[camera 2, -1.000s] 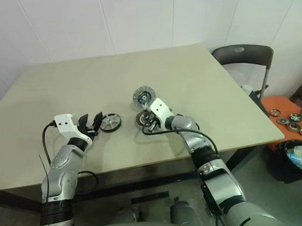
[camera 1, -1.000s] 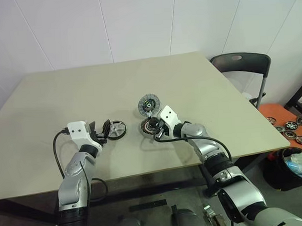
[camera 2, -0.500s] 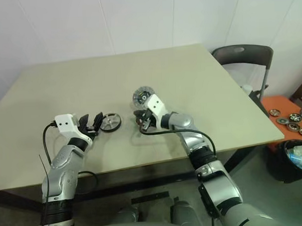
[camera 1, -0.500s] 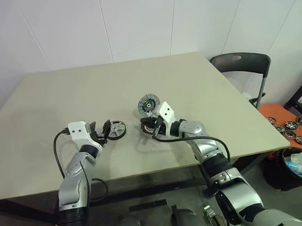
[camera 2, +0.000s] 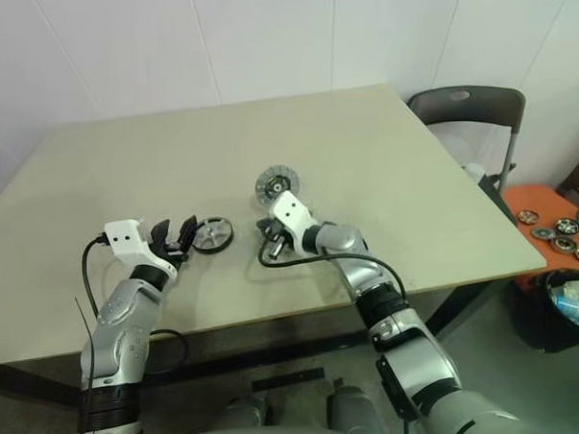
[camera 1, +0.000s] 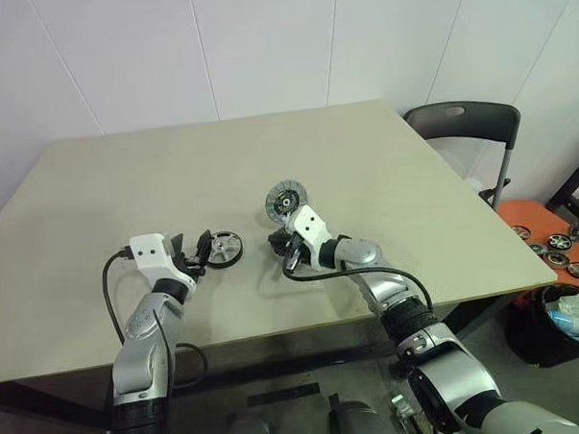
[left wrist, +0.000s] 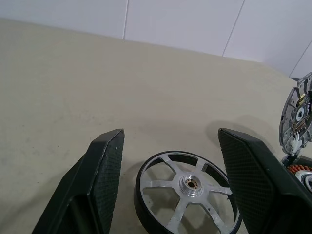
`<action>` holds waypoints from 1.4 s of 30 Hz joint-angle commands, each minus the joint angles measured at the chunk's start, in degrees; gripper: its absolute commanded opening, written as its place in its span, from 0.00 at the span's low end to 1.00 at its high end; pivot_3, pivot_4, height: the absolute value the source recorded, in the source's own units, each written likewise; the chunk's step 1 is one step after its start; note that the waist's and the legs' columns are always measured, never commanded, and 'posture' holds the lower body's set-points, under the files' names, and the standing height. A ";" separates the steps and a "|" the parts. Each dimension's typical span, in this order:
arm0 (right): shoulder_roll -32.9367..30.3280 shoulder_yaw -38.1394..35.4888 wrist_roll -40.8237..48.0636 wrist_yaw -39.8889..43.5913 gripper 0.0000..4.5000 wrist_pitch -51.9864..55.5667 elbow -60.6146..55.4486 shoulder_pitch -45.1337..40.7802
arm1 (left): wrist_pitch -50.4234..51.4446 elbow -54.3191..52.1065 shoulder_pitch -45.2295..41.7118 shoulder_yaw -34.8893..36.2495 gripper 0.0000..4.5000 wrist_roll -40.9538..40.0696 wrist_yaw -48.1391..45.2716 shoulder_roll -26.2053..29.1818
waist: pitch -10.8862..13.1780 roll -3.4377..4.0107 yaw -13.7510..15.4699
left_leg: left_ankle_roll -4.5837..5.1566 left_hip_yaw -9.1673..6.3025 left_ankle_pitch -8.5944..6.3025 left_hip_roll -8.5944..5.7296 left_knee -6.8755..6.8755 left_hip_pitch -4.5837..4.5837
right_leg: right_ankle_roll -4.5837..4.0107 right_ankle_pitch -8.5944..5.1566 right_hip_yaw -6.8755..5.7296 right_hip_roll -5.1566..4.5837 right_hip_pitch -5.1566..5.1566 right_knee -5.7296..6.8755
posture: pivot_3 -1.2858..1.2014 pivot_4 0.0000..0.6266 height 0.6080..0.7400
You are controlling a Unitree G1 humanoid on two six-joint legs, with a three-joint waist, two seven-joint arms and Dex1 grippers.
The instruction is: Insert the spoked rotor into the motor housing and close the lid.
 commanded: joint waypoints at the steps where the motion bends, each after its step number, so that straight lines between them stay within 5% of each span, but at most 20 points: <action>1: 0.40 0.81 -1.51 -1.12 0.00 -3.47 -0.25 -1.80 | -1.30 -1.07 -0.38 0.17 0.72 0.25 -0.47 0.28 | 0.00 0.00 0.02 | 0.00 0.00 0.00 0.00 0.00 0.00 | 0.00 0.00 0.00 0.00 0.00 0.00 | 0.52 0.00 1.00; 42: -4.19 -0.26 -7.12 -7.53 0.00 3.57 6.24 -4.06 | -2.03 0.34 -0.99 0.18 0.72 0.42 -0.45 0.14 | -0.03 -0.03 0.14 | 0.00 0.00 0.00 -0.02 0.07 0.07 | -0.02 -0.01 0.01 -0.01 0.11 0.02 | 0.52 0.00 1.00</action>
